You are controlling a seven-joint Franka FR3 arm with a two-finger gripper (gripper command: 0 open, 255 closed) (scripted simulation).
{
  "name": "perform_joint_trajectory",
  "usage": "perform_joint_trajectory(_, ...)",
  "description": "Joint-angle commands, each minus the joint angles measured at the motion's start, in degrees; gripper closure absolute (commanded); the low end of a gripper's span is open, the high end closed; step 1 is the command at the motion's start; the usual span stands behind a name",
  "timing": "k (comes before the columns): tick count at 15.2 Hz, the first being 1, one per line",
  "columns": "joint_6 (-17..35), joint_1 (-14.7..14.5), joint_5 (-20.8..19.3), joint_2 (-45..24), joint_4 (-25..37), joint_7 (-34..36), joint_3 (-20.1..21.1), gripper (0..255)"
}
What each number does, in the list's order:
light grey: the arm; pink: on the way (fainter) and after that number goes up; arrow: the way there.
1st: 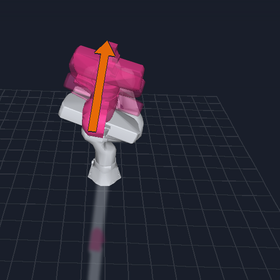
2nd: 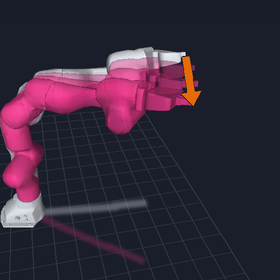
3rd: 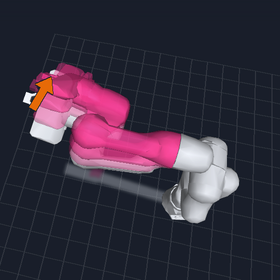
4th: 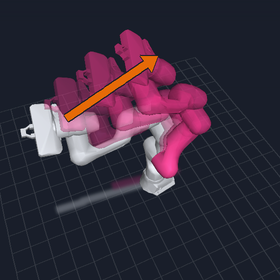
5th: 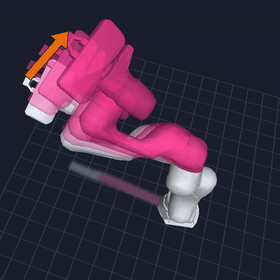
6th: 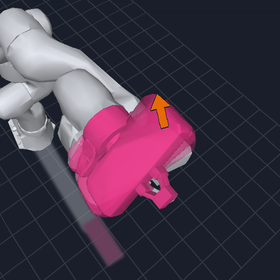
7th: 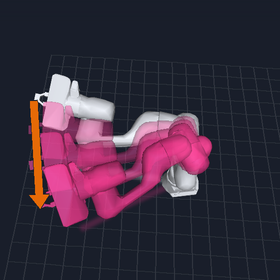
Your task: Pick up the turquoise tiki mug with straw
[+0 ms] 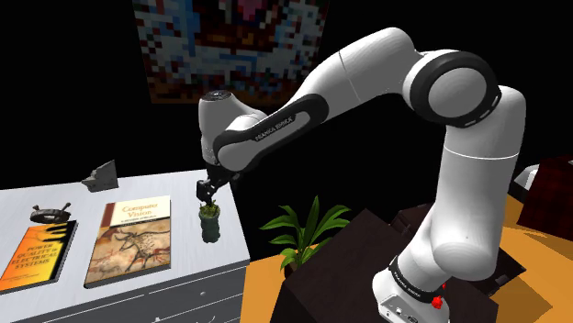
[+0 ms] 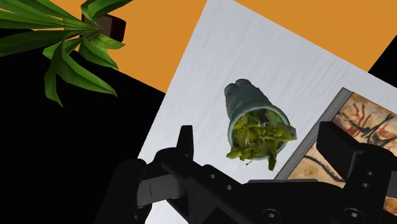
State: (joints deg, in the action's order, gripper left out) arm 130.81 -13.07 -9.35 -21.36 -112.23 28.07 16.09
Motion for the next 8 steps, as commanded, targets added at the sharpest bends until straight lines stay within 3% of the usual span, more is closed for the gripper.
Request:
perform_joint_trajectory(1,0.4,-1.5,-1.2,-4.4,3.7,1.8,-0.2,0)
perform_joint_trajectory(8,3.7,-2.6,-2.7,-9.1,5.1,3.1,-1.2,0)
